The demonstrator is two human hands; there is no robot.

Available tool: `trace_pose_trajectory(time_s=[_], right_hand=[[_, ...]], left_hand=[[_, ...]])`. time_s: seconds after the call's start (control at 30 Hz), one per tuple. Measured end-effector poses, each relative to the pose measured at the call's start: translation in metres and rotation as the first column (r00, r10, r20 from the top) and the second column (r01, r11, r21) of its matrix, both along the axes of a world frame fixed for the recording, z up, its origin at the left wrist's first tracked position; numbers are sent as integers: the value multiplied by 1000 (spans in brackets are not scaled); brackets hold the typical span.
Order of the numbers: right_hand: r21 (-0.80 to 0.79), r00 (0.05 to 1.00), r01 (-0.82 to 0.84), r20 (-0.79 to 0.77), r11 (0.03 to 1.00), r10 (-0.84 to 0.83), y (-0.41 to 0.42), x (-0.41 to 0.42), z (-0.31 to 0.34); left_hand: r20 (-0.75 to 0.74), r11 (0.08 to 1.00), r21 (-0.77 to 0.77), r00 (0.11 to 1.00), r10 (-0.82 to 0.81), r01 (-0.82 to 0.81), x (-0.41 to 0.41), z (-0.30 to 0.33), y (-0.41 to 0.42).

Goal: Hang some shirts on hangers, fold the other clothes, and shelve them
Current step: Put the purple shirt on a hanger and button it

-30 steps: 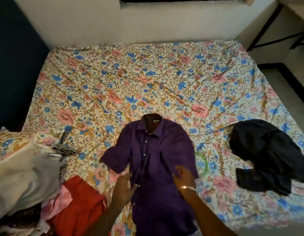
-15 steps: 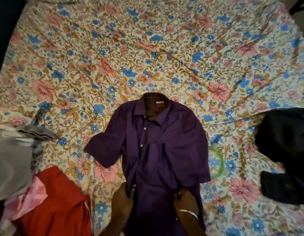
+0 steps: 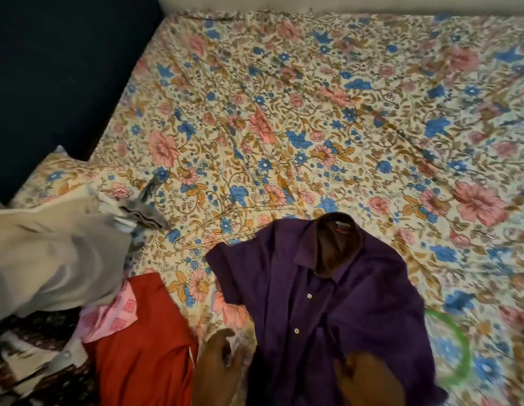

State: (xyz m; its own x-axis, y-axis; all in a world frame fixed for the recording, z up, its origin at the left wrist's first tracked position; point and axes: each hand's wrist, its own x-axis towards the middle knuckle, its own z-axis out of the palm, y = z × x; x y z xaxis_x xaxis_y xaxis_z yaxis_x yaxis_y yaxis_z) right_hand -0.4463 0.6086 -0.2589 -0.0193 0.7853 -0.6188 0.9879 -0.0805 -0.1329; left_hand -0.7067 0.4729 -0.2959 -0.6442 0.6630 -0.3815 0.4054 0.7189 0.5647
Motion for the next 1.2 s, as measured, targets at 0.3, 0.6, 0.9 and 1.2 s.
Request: trace_pose_trajectory(time_s=[0.3, 0.6, 0.9, 1.2], right_hand=[[403, 878, -183, -345, 897, 333, 153, -230, -46], [558, 850, -333, -172, 760, 498, 211, -319, -108], [699, 677, -171, -429, 695, 598, 189, -314, -76], [468, 425, 346, -851, 813, 308, 140, -232, -2]], left_hand=[[-306, 946, 199, 933, -188, 256, -140, -30, 208], [-386, 915, 78, 858, -338, 396, -209, -62, 238], [-436, 856, 265, 847, -304, 444, -206, -13, 223], [-549, 737, 514, 829, -111, 439, -106, 52, 195]])
